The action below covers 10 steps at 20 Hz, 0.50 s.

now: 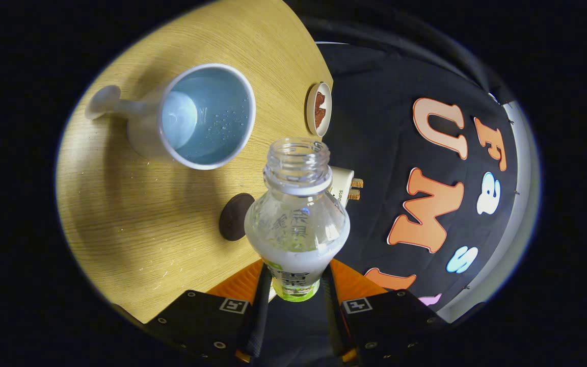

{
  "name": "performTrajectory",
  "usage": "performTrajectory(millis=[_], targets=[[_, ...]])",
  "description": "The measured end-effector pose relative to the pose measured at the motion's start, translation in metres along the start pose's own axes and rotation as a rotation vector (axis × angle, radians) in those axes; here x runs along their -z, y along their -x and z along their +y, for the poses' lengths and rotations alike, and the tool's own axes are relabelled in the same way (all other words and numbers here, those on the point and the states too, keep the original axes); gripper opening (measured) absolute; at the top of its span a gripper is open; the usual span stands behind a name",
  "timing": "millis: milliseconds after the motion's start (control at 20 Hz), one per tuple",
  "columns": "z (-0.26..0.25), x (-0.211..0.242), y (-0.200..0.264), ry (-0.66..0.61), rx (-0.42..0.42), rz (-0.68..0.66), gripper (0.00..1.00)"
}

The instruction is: Take the bottle from table, then pour the juice into the cup, finally place the bottle on the coaster

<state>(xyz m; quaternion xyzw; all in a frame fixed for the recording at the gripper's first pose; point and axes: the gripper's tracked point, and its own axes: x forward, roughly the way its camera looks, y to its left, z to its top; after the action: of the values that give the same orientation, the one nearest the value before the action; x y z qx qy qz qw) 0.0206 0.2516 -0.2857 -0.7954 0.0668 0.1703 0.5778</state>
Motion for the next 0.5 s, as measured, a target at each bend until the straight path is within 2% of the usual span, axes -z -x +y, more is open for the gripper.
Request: performTrajectory(millis=[500], targets=[[-0.0065, -0.0002, -0.0033, 0.074, 0.011, -0.009, 0.52]])
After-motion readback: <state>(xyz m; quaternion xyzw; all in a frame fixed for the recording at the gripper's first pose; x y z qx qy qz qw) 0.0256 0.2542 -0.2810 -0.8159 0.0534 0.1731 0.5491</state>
